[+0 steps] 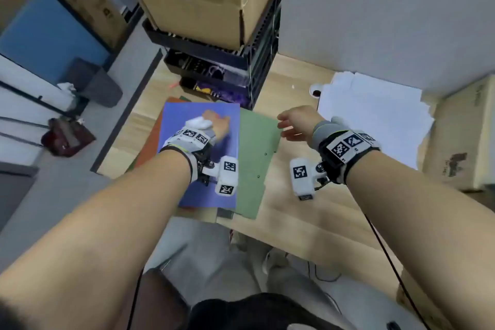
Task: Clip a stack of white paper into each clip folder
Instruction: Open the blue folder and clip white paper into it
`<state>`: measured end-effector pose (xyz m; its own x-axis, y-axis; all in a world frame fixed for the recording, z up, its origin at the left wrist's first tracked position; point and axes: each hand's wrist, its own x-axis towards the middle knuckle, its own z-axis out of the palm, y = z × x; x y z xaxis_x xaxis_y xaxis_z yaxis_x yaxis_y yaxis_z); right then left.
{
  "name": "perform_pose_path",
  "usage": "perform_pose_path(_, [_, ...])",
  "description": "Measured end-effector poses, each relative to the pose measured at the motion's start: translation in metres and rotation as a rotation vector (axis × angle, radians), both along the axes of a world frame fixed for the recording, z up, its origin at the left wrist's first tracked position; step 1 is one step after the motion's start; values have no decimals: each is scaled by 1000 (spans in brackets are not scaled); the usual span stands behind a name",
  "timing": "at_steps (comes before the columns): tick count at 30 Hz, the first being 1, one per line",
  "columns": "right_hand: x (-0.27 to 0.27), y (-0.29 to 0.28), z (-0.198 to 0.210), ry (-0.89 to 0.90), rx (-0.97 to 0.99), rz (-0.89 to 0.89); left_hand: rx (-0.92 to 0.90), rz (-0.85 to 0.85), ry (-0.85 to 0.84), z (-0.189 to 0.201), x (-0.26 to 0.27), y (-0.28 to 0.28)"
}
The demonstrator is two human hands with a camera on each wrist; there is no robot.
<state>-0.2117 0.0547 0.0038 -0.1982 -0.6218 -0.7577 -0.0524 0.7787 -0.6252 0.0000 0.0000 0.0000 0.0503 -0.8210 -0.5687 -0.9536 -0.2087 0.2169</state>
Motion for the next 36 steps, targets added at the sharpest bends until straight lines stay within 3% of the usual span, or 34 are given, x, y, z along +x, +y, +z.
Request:
perform_pose_path(6, [60,-4,-57,2,149,81,67,315,-130,-58,80,2])
perform_pose_path(10, [90,-5,-82,13,209,173,121,394,-161,-78,120,0])
perform_pose_path(16, [119,-6,-89,-2,223,214,170,318,-127,-81,134,-9])
perform_pose_path(22, [101,5,-70,-105,194,188,102,438,12,-49,119,-19])
perform_pose_path(30, [20,53,-34,-227,175,93,281,153,150,-54,70,4])
perform_pose_path(36, [-34,78,24,-399,-35,-202,406,-68,326,-9,-21,26])
